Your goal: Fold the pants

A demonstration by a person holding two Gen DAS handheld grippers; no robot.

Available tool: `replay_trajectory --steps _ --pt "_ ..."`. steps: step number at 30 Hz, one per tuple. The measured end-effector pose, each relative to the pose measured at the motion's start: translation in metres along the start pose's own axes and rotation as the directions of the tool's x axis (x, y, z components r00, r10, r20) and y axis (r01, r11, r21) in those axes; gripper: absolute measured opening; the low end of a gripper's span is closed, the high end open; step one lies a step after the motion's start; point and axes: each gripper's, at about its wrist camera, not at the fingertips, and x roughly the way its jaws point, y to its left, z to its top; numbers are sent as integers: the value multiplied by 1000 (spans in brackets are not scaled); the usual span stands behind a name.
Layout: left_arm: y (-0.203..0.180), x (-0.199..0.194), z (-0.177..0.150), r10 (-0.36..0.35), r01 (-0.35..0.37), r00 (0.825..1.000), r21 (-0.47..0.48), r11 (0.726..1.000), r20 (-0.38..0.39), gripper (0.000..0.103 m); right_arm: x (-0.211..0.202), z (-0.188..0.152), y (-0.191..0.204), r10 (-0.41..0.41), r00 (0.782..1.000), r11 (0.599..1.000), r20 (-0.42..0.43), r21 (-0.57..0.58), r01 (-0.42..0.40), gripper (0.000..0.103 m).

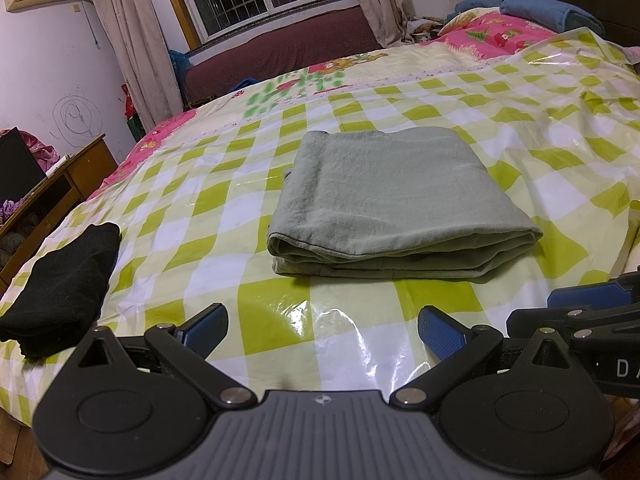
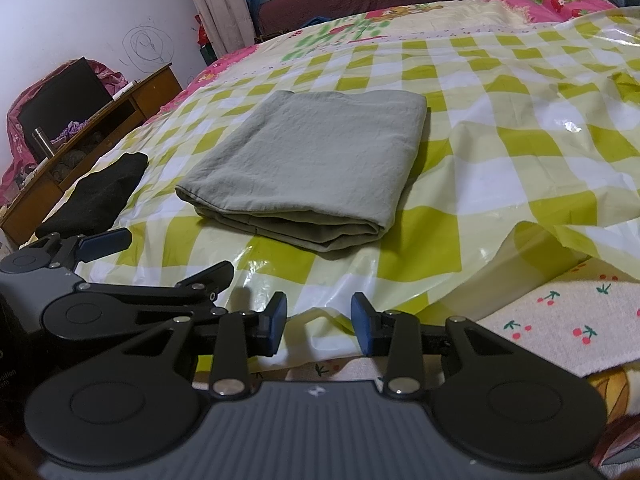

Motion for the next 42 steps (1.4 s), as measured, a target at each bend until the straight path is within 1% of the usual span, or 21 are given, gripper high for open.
replay_trajectory --steps 42 --pt "1 -3 -1 13 -13 1000 12 1000 16 103 -1 -1 1 2 1000 1000 1 -1 -2 38"
